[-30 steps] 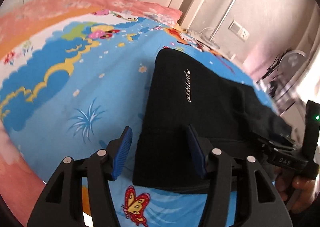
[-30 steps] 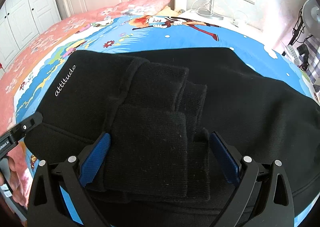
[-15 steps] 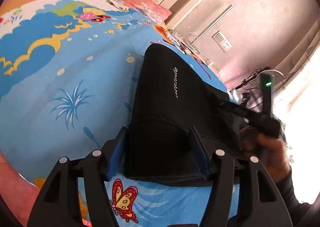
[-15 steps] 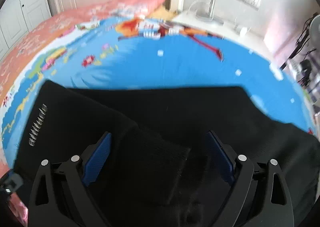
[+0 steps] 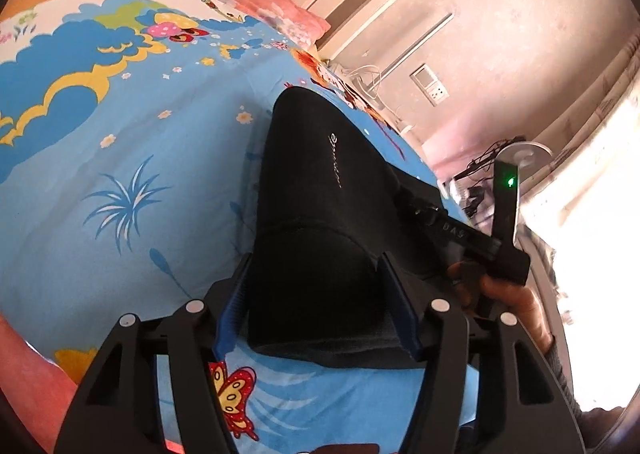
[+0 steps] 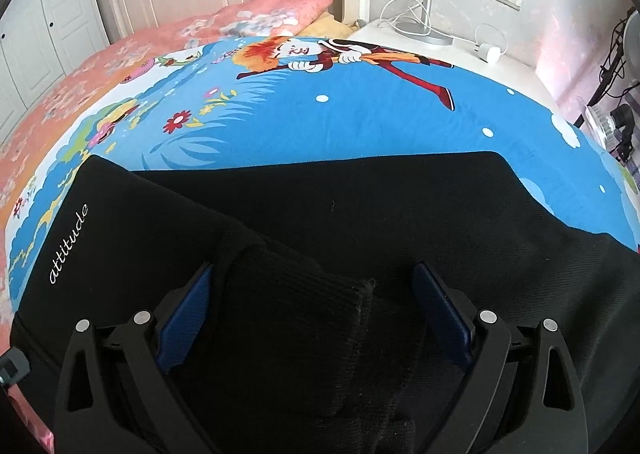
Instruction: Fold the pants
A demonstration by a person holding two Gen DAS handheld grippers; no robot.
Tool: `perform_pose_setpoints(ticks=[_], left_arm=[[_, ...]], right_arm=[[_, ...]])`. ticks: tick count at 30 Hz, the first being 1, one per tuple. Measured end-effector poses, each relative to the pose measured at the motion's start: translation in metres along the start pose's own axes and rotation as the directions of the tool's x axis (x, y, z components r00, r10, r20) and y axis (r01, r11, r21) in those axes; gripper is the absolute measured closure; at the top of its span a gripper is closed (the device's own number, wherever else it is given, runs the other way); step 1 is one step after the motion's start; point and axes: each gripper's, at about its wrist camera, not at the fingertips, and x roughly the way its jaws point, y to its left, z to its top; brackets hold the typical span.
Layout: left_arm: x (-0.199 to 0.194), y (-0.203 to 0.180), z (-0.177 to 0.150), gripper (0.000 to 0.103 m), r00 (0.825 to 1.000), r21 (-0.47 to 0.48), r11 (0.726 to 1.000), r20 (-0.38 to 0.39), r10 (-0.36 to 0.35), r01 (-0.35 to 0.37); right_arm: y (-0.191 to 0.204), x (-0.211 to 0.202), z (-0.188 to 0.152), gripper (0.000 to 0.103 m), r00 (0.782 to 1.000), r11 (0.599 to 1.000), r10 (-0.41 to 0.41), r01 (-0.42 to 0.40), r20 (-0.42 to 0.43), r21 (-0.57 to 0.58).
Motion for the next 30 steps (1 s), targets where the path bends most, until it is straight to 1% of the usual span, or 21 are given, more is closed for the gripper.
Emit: perform_pose_setpoints(ticks=[4,5,7,8,9,11,15,16,18,19,20,22,23,24,25,27,29,30], left_arm=[[0.003,0.0,-0.001,0.041,1.0,0.011,1.0,0.001,0.026,-0.026],[0.003,-0.001,-0.001,0.039,0.999,0.023,0.999,0.002,0.034,-0.034],[0.005,0.0,0.0,0.038,0.999,0.03,0.999,-0.012,0.036,-0.036],[0.006,0.002,-0.001,0.041,0.999,0.021,1.0,-0.028,0.02,-0.02],[0.007,0.003,-0.002,0.041,0.999,0.007,1.0,-0.052,-0.011,0.012],[0.006,0.005,-0.003,0.041,0.997,0.009,1.0,-0.07,-0.026,0.026],[0.001,0.02,0.0,0.043,0.991,-0.105,0.99,-0.083,-0.104,0.095],[0.001,0.021,0.001,0.046,0.991,-0.113,0.989,-0.089,-0.103,0.093],[0.003,0.019,0.0,0.054,0.991,-0.106,0.992,-0.105,-0.078,0.066],[0.002,0.017,0.0,0.06,0.992,-0.103,0.993,-0.1,-0.072,0.062],[-0.003,0.011,0.001,0.063,0.994,-0.08,0.995,-0.083,-0.07,0.063],[-0.01,-0.004,0.004,0.064,0.997,-0.036,0.999,-0.062,-0.043,0.041],[-0.012,-0.011,0.005,0.065,0.998,-0.01,1.0,-0.055,-0.02,0.019],[-0.016,-0.022,0.005,0.065,0.999,0.023,1.0,-0.042,0.011,-0.01],[-0.018,-0.032,0.005,0.065,0.999,0.048,0.998,-0.028,0.033,-0.032],[-0.023,-0.056,0.004,0.066,0.995,0.118,0.988,0.006,0.1,-0.1],[-0.026,-0.088,0.0,0.066,0.982,0.208,0.959,0.055,0.182,-0.19],[-0.026,-0.098,-0.001,0.066,0.977,0.232,0.949,0.069,0.204,-0.214]], right_arm=[[-0.001,0.0,0.0,0.013,1.0,1.0,0.003,-0.003,0.003,0.0],[-0.001,0.0,-0.001,0.013,1.0,1.0,0.006,-0.006,0.003,0.0],[-0.001,0.0,-0.001,0.013,1.0,1.0,0.01,-0.01,0.003,0.001],[-0.001,0.0,-0.001,0.013,1.0,1.0,0.01,-0.01,0.003,0.0],[-0.002,0.0,-0.001,0.013,1.0,1.0,0.011,-0.011,0.003,0.001],[-0.002,0.0,-0.001,0.012,1.0,1.0,0.013,-0.013,0.002,0.002],[-0.001,0.0,0.0,0.012,1.0,1.0,0.017,-0.017,0.002,0.004],[-0.002,0.0,0.0,0.012,1.0,1.0,0.017,-0.017,0.002,0.004],[-0.002,0.0,0.0,0.011,1.0,1.0,0.018,-0.018,0.001,0.005],[-0.002,0.0,0.0,0.009,1.0,1.0,0.023,-0.023,-0.002,0.007],[-0.002,0.0,0.0,0.009,1.0,1.0,0.026,-0.026,-0.008,0.007],[-0.002,-0.002,0.004,0.008,0.999,1.0,0.025,-0.025,-0.04,0.009],[-0.002,-0.005,0.011,0.007,0.996,0.999,0.025,-0.023,-0.084,0.024],[0.0,-0.014,0.02,0.007,0.993,0.998,0.044,-0.039,-0.113,0.041],[0.004,-0.025,0.03,0.006,0.991,0.996,0.079,-0.074,-0.111,0.048],[0.013,-0.043,0.047,0.005,0.984,0.989,0.146,-0.142,-0.105,0.045],[0.035,-0.06,0.069,0.004,0.974,0.982,0.186,-0.187,-0.126,-0.001],[0.046,-0.064,0.076,0.004,0.966,0.976,0.212,-0.218,-0.15,-0.026]])
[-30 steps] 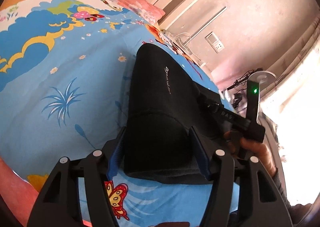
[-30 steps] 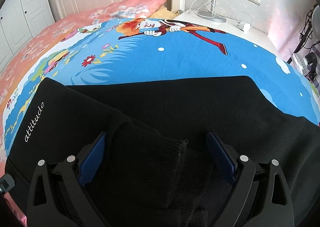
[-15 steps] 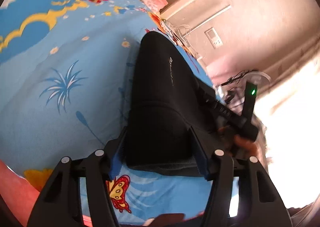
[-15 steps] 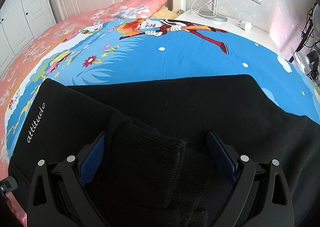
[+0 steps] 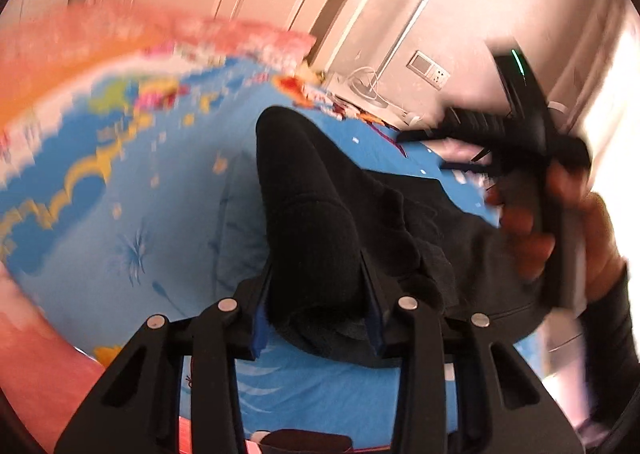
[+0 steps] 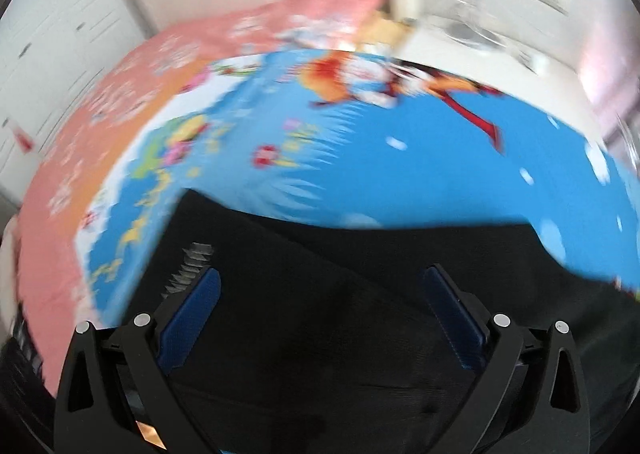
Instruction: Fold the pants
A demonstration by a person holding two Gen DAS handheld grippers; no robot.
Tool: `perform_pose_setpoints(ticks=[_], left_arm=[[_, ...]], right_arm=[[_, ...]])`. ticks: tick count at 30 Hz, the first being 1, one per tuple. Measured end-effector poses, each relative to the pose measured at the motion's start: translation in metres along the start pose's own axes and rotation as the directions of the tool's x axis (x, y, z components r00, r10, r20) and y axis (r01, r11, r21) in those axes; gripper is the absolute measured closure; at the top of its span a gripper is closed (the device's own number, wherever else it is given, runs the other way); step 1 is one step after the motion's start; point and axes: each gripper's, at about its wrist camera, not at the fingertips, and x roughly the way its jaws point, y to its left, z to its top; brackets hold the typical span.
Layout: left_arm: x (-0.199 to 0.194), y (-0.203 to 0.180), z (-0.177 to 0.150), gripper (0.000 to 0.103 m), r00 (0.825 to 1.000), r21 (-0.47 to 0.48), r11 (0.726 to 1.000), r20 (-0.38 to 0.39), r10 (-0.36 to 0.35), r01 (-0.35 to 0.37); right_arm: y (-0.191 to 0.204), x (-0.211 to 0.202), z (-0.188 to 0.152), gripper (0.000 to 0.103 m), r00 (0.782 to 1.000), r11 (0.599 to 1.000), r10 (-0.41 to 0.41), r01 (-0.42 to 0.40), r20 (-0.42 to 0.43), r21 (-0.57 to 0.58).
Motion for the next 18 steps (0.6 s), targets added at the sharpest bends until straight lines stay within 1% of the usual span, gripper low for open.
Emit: perform_pose_setpoints(ticks=[1,2,4,5,7,8,9,10,11,12,13,14,15,16,17,18], left_arm=[[-0.003,-0.012,0.001,0.066,0.999,0.035,0.999,0.012,0.033,-0.033],[-0.005,-0.025,0.002,0.066,0.998,0.072,0.995,0.026,0.063,-0.065],[-0.009,-0.053,0.004,0.066,0.992,0.152,0.981,0.056,0.113,-0.121],[-0.01,-0.064,0.004,0.066,0.989,0.182,0.973,0.067,0.131,-0.141],[-0.012,-0.087,0.005,0.066,0.981,0.246,0.951,0.097,0.168,-0.187],[-0.012,-0.097,0.005,0.066,0.977,0.273,0.939,0.108,0.184,-0.207],[-0.011,-0.103,0.005,0.067,0.975,0.29,0.932,0.114,0.193,-0.218],[-0.01,-0.114,0.005,0.067,0.97,0.32,0.917,0.126,0.208,-0.238],[-0.008,-0.125,0.007,0.067,0.965,0.354,0.899,0.14,0.22,-0.256],[-0.007,-0.134,0.008,0.067,0.963,0.379,0.887,0.151,0.222,-0.264],[-0.008,-0.144,0.009,0.068,0.962,0.407,0.873,0.165,0.219,-0.268],[-0.009,-0.159,0.01,0.068,0.959,0.447,0.851,0.186,0.212,-0.275],[-0.009,-0.169,0.011,0.068,0.958,0.471,0.837,0.2,0.208,-0.28],[-0.009,-0.183,0.012,0.068,0.955,0.501,0.817,0.218,0.199,-0.284],[-0.009,-0.196,0.012,0.068,0.954,0.531,0.797,0.234,0.188,-0.287],[-0.006,-0.216,0.012,0.068,0.953,0.572,0.768,0.252,0.169,-0.287]], right_arm=[[0.011,0.0,0.006,0.004,0.999,0.999,0.037,-0.038,-0.037,-0.024],[0.025,0.004,0.012,0.004,0.991,0.995,0.087,-0.092,-0.099,-0.043],[0.045,0.01,0.02,0.004,0.974,0.987,0.132,-0.147,-0.185,-0.07],[0.051,0.011,0.023,0.004,0.97,0.985,0.132,-0.151,-0.202,-0.085],[0.061,0.017,0.024,0.004,0.969,0.984,0.086,-0.12,-0.231,-0.135],[0.063,0.02,0.025,0.004,0.968,0.983,0.053,-0.094,-0.244,-0.157],[0.06,0.02,0.027,0.004,0.966,0.982,0.041,-0.086,-0.253,-0.166],[0.058,0.021,0.027,0.004,0.964,0.982,0.039,-0.086,-0.261,-0.17],[0.054,0.019,0.026,0.007,0.962,0.979,0.054,-0.103,-0.267,-0.174],[0.049,0.016,0.025,0.014,0.962,0.975,0.071,-0.122,-0.265,-0.183],[0.044,0.01,0.026,0.031,0.962,0.971,0.091,-0.143,-0.257,-0.191],[0.034,0.003,0.027,0.037,0.96,0.969,0.109,-0.16,-0.257,-0.189],[0.019,-0.008,0.028,0.039,0.959,0.967,0.146,-0.19,-0.244,-0.168],[0.007,-0.017,0.029,0.043,0.957,0.965,0.174,-0.213,-0.233,-0.154],[-0.013,-0.033,0.029,0.046,0.956,0.962,0.208,-0.239,-0.207,-0.135],[-0.03,-0.046,0.027,0.046,0.957,0.961,0.229,-0.252,-0.18,-0.117]])
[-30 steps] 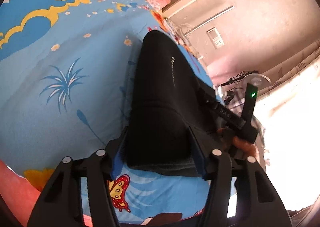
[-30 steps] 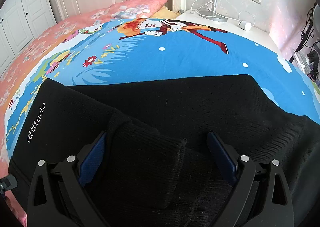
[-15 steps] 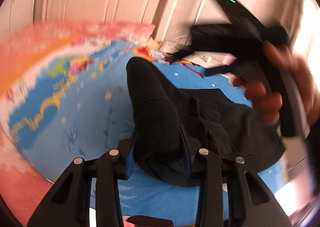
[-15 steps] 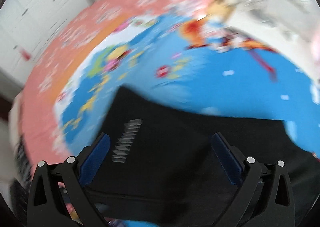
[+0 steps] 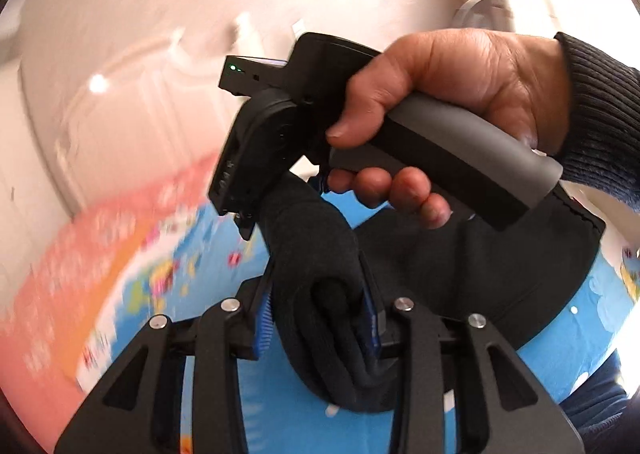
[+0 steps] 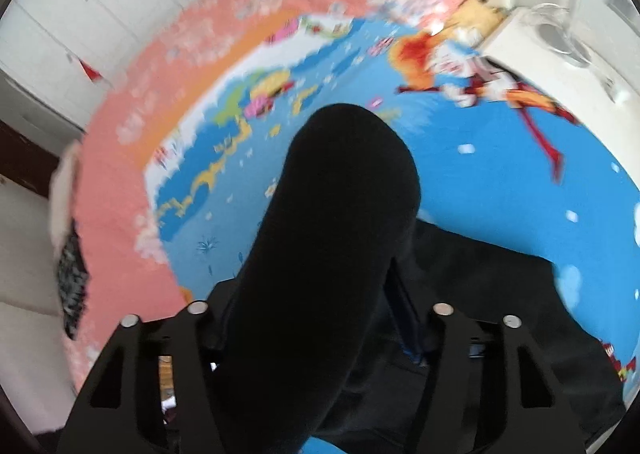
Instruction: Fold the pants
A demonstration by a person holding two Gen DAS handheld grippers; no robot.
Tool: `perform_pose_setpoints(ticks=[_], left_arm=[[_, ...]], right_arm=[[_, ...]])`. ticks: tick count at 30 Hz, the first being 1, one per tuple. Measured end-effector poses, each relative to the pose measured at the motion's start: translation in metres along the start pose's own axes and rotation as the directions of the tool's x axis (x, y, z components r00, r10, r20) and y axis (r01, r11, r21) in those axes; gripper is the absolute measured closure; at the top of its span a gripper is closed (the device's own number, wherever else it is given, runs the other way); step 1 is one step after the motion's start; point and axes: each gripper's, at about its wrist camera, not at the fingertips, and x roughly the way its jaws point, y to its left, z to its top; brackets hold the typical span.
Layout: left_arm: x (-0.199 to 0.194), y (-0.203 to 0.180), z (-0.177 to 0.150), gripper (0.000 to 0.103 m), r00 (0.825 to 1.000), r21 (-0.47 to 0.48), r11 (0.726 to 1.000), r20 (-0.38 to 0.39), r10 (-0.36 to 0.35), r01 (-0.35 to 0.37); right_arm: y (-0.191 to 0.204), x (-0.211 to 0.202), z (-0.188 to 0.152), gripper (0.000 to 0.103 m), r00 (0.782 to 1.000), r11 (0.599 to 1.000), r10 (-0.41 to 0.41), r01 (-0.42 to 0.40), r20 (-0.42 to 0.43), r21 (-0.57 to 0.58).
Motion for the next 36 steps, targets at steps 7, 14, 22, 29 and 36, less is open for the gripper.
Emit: perform_pose_setpoints(ticks=[7,14,22,29,36], left_arm=[[0.005,-0.147,0.036,0.068,0.986,0.326,0.943,0.119,-0.114,0.07],[0.054,-0.277,-0.016,0.051,0.979,0.559,0.825,0.116,-0.168,0.076],[0.058,-0.285,-0.073,0.032,0.966,0.652,0.754,0.237,-0.104,-0.079],[0.075,-0.299,-0.072,0.075,0.975,0.677,0.732,0.203,-0.086,-0.076],[0.072,-0.317,-0.034,0.075,0.947,0.701,0.701,0.299,-0.121,-0.132]], right_arm=[[-0.157,-0.108,-0.107,0.05,0.973,0.962,0.053,-0.11,0.223,0.25],[-0.286,-0.068,-0.203,0.054,0.992,0.885,0.019,-0.074,0.123,0.459],[-0.3,-0.056,-0.209,0.031,0.985,0.88,0.083,-0.143,0.15,0.454],[-0.291,-0.063,-0.205,0.068,0.991,0.912,0.039,-0.086,0.125,0.401],[-0.285,-0.133,-0.201,0.072,0.982,0.933,-0.086,0.021,0.166,0.359]])
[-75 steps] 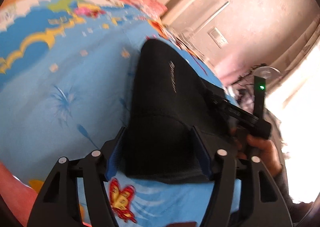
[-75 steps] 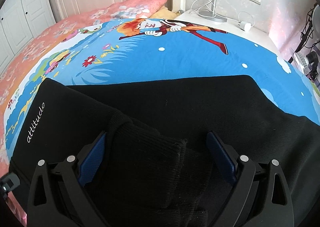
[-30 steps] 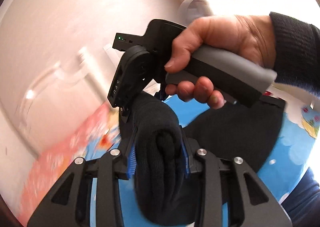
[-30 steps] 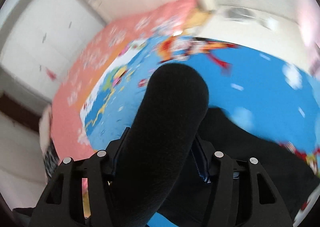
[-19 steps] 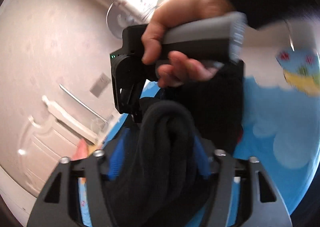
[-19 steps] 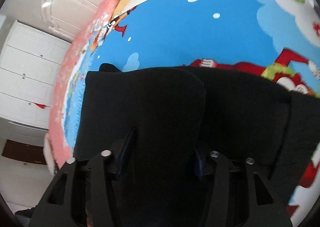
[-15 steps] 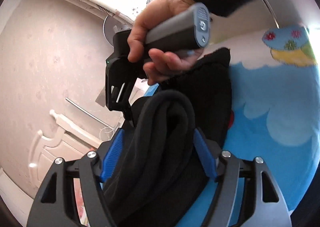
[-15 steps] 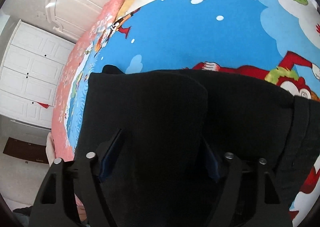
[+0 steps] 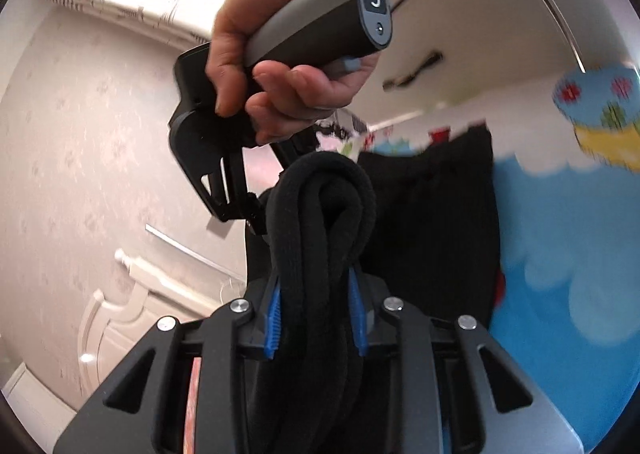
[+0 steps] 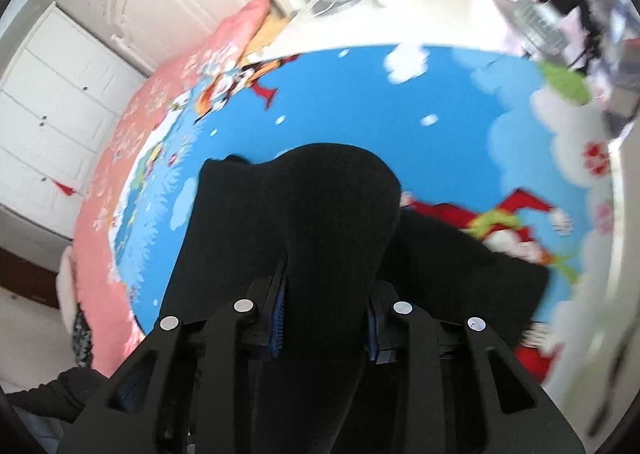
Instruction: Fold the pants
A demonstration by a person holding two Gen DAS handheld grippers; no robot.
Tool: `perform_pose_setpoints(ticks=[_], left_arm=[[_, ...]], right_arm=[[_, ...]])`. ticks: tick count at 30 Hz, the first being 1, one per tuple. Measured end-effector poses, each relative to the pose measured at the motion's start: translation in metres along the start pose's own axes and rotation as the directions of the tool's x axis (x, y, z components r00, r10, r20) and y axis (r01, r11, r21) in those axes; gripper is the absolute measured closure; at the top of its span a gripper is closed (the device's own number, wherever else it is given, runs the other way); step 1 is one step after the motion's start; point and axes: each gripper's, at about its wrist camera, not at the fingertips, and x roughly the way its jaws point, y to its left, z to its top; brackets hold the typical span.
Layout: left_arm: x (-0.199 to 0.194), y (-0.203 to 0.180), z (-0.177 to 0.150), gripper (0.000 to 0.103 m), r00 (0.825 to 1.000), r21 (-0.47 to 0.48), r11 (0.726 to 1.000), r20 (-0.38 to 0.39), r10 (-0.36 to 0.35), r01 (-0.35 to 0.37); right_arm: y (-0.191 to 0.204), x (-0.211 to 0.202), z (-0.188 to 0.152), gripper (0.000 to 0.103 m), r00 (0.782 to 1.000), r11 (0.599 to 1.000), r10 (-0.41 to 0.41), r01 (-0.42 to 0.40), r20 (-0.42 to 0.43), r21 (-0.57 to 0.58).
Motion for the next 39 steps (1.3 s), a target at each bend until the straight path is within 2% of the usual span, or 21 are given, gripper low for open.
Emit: perform_pose_setpoints(ticks=[3,9,16,20,24,25,26,29,31,32,33,34,35,36,37,38,39], left_arm=[[0.008,-0.008,0.017,0.075,1.0,0.014,1.0,0.02,-0.017,0.016],[0.016,-0.039,0.04,0.076,0.998,0.065,0.996,0.022,-0.055,0.053],[0.007,-0.059,0.048,0.076,0.997,0.085,0.994,0.024,-0.074,0.072],[0.005,-0.077,0.039,0.076,0.997,0.141,0.988,0.042,-0.071,0.064],[0.004,-0.075,0.037,0.075,0.994,0.124,0.989,0.055,-0.089,0.082],[0.002,-0.072,0.037,0.071,0.993,0.115,0.989,0.061,-0.103,0.096],[0.001,-0.069,0.036,0.062,0.989,0.097,0.988,0.069,-0.131,0.124],[-0.015,-0.045,0.029,0.048,0.974,0.0,0.979,0.097,-0.202,0.203],[-0.032,-0.015,0.02,0.046,0.945,-0.134,0.94,0.137,-0.297,0.314],[-0.038,0.0,0.013,0.046,0.929,-0.203,0.909,0.148,-0.338,0.363],[-0.043,0.023,0.001,0.046,0.907,-0.305,0.855,0.165,-0.387,0.42],[-0.044,0.041,-0.008,0.046,0.891,-0.386,0.803,0.179,-0.417,0.453],[-0.04,0.069,-0.022,0.046,0.877,-0.504,0.722,0.193,-0.441,0.474],[-0.032,0.089,-0.03,0.046,0.873,-0.579,0.666,0.197,-0.445,0.47],[-0.021,0.107,-0.037,0.046,0.869,-0.645,0.606,0.203,-0.452,0.466],[-0.002,0.131,-0.044,0.048,0.856,-0.713,0.525,0.211,-0.472,0.465],[0.012,0.142,-0.046,0.049,0.846,-0.741,0.481,0.221,-0.485,0.469]], right_arm=[[-0.021,-0.009,-0.002,0.072,0.999,0.998,-0.041,0.041,0.005,0.038],[-0.06,-0.008,-0.018,0.073,0.999,0.992,-0.039,0.036,0.019,0.12],[-0.068,-0.023,-0.04,0.074,0.991,0.989,-0.103,0.093,0.082,0.116],[-0.081,-0.006,-0.06,0.073,0.983,0.977,-0.172,0.162,0.063,0.139],[-0.084,-0.006,-0.075,0.073,0.98,0.976,-0.169,0.151,0.107,0.156],[-0.082,-0.007,-0.077,0.073,0.977,0.975,-0.179,0.162,0.112,0.152],[-0.08,-0.008,-0.078,0.073,0.974,0.973,-0.19,0.171,0.12,0.155],[-0.07,-0.015,-0.081,0.072,0.955,0.962,-0.252,0.23,0.155,0.146],[-0.062,-0.023,-0.085,0.071,0.942,0.952,-0.292,0.269,0.168,0.143],[-0.056,-0.031,-0.088,0.068,0.929,0.944,-0.32,0.296,0.187,0.147],[-0.05,-0.039,-0.092,0.066,0.915,0.936,-0.345,0.318,0.21,0.152],[-0.046,-0.045,-0.094,0.059,0.901,0.928,-0.366,0.336,0.232,0.16],[-0.041,-0.054,-0.1,0.045,0.879,0.915,-0.398,0.36,0.262,0.182],[-0.037,-0.059,-0.106,0.041,0.861,0.904,-0.422,0.376,0.282,0.205],[-0.032,-0.064,-0.111,0.04,0.845,0.893,-0.442,0.386,0.301,0.229],[-0.024,-0.068,-0.119,0.039,0.826,0.882,-0.464,0.396,0.319,0.256],[-0.015,-0.069,-0.124,0.039,0.819,0.882,-0.465,0.394,0.337,0.258]])
